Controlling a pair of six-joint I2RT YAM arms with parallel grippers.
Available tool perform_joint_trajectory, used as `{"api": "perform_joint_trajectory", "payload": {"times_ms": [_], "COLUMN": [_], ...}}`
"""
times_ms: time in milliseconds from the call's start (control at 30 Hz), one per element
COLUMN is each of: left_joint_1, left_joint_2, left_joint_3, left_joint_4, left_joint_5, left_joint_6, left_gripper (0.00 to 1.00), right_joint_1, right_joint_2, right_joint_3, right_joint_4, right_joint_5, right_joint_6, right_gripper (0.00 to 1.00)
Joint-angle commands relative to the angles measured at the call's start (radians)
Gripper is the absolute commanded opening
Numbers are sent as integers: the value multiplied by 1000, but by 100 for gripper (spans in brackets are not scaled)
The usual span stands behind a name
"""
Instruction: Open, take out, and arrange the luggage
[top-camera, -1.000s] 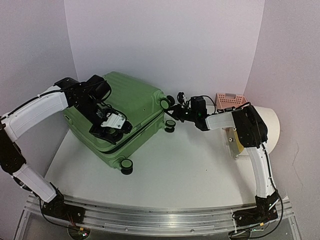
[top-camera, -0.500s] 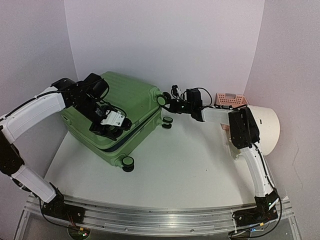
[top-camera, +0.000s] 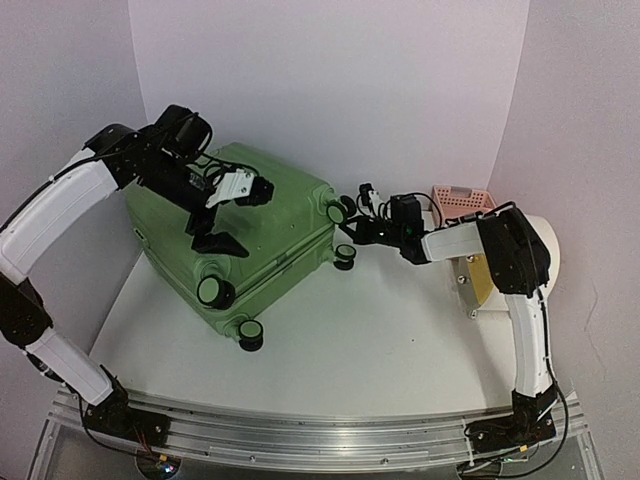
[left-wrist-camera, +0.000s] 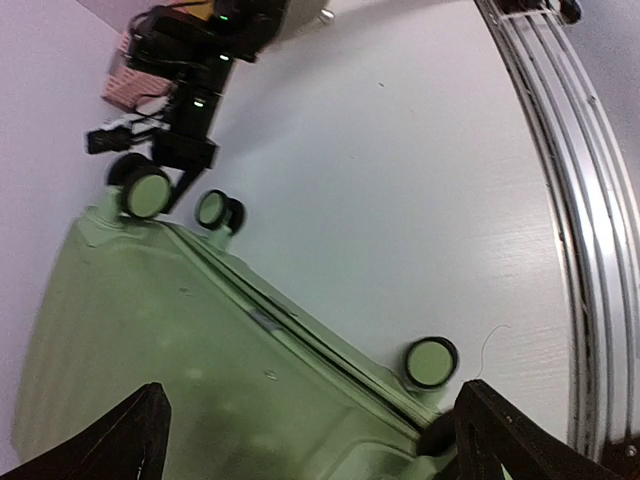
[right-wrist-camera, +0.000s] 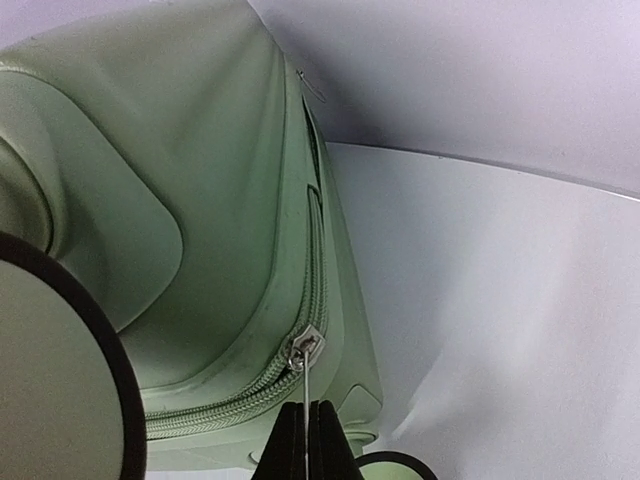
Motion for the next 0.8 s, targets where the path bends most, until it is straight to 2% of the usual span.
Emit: {"api": "perform_joint_trajectory", "payload": {"times_ms": [0,233,333,533,767], "left_joint_1": [-1,-34,-91,-197,-205], "left_joint_2": [108,192,239,264,297], "left_joint_3": [120,125,151,96,83], "left_joint_4": [115,165,157,123,-25], "left_joint_5": [35,-5,-9,-42,-171], "left_joint_6": [-131,112,252,448,656], "left_gripper": [98,99,100,100,97], "right_joint_1": [32,215,319,420,430], "right_joint_2": [-236,-479,-565,-615,-609], "right_joint_3": [-142,-432,-553,-630,-643], "right_joint_4": [102,107,109,154,241], "right_joint_5": [94,160,210,219,181], "right_joint_6": [-80,-34,41,180,243], "right_gripper": [0,0,0,0,0]}}
